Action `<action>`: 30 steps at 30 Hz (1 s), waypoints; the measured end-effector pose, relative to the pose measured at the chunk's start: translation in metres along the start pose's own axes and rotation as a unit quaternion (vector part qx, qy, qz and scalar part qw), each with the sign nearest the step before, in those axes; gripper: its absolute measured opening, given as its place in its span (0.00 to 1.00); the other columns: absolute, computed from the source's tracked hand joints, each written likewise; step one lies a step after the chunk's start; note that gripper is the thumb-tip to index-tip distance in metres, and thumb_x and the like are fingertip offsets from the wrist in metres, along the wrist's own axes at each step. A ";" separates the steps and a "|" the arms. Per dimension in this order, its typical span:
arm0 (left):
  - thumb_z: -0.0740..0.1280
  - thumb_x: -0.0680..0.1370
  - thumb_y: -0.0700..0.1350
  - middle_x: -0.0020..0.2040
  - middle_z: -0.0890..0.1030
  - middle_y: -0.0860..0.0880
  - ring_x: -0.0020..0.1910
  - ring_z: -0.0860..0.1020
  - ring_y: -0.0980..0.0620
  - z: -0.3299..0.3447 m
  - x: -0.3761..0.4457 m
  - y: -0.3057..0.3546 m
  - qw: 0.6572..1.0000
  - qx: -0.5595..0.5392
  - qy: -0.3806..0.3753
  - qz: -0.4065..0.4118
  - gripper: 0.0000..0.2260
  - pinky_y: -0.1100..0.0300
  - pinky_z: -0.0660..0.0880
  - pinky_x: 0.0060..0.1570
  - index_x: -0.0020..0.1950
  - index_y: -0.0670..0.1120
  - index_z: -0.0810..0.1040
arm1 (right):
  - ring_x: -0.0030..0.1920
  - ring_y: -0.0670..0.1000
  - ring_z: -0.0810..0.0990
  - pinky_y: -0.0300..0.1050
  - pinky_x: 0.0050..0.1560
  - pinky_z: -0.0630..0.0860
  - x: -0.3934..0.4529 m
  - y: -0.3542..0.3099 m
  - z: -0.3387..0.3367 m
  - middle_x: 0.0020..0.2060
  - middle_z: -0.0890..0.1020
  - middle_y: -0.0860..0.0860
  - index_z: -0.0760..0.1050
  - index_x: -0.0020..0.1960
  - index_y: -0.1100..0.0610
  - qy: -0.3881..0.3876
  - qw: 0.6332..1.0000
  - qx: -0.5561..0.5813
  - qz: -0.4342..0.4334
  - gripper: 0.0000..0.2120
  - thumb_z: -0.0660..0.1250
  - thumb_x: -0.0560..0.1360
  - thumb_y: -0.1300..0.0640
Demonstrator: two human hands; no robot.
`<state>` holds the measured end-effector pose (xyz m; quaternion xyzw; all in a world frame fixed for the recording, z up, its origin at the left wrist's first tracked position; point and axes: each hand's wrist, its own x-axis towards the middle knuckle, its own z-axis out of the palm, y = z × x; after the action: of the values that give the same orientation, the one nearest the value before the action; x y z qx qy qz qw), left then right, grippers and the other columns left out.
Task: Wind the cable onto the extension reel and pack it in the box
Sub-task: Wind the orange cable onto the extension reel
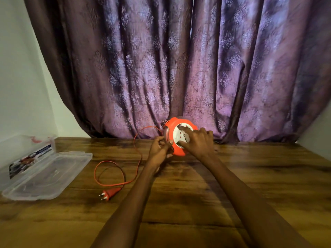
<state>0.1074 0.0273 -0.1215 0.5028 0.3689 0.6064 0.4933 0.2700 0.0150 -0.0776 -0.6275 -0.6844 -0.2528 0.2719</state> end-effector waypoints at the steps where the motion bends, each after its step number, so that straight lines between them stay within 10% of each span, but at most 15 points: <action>1: 0.69 0.80 0.40 0.39 0.76 0.50 0.35 0.78 0.57 0.003 -0.001 -0.002 1.000 0.005 0.005 0.010 0.08 0.57 0.78 0.35 0.53 0.49 0.72 | 0.52 0.60 0.80 0.53 0.53 0.70 0.001 -0.003 0.000 0.48 0.86 0.53 0.70 0.66 0.34 -0.017 0.997 0.050 0.051 0.31 0.68 0.64 0.32; 10: 0.70 0.78 0.34 0.38 0.79 0.46 0.29 0.78 0.61 0.001 -0.001 -0.019 0.993 0.063 0.041 0.087 0.11 0.63 0.76 0.31 0.57 0.38 0.72 | 0.56 0.57 0.81 0.48 0.55 0.75 0.007 -0.016 0.015 0.55 0.83 0.53 0.75 0.57 0.46 -0.094 0.870 0.390 0.286 0.27 0.75 0.63 0.36; 16: 0.69 0.78 0.35 0.44 0.79 0.43 0.39 0.77 0.50 0.001 0.000 -0.024 0.991 0.059 0.057 0.104 0.12 0.56 0.76 0.41 0.60 0.34 0.74 | 0.20 0.51 0.75 0.37 0.22 0.68 0.007 -0.028 0.017 0.28 0.84 0.58 0.80 0.45 0.61 -0.120 0.657 0.621 0.410 0.19 0.75 0.70 0.44; 19: 0.69 0.79 0.35 0.47 0.82 0.44 0.43 0.79 0.50 -0.005 0.004 -0.026 0.993 0.039 0.062 0.094 0.09 0.56 0.78 0.44 0.59 0.39 0.76 | 0.17 0.49 0.70 0.39 0.24 0.67 0.001 -0.028 0.019 0.29 0.85 0.57 0.78 0.38 0.58 -0.126 0.713 0.590 0.356 0.24 0.71 0.71 0.36; 24: 0.67 0.80 0.41 0.45 0.83 0.47 0.38 0.78 0.54 -0.026 0.010 -0.019 0.995 -0.055 0.083 0.015 0.03 0.65 0.74 0.28 0.50 0.47 0.80 | 0.47 0.55 0.82 0.48 0.43 0.77 -0.006 -0.010 0.014 0.46 0.83 0.49 0.78 0.47 0.47 -0.012 0.970 0.232 0.070 0.10 0.66 0.73 0.42; 27: 0.67 0.80 0.43 0.40 0.81 0.46 0.34 0.74 0.53 -0.038 0.011 -0.018 0.996 -0.050 0.080 -0.006 0.03 0.64 0.71 0.27 0.47 0.46 0.80 | 0.56 0.58 0.77 0.51 0.49 0.76 -0.004 0.000 0.009 0.58 0.78 0.53 0.79 0.59 0.46 0.006 0.965 0.125 -0.232 0.17 0.61 0.73 0.49; 30: 0.68 0.80 0.44 0.34 0.75 0.48 0.31 0.70 0.53 -0.044 0.013 -0.016 0.996 -0.040 0.081 -0.014 0.05 0.64 0.68 0.26 0.45 0.46 0.79 | 0.61 0.59 0.77 0.53 0.50 0.74 0.001 -0.001 -0.001 0.66 0.76 0.54 0.77 0.63 0.41 -0.020 0.938 0.018 -0.344 0.21 0.57 0.73 0.49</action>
<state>0.0681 0.0456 -0.1430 0.4264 0.3900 0.6529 0.4896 0.2688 0.0151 -0.0758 -0.3535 -0.8681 -0.3065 0.1656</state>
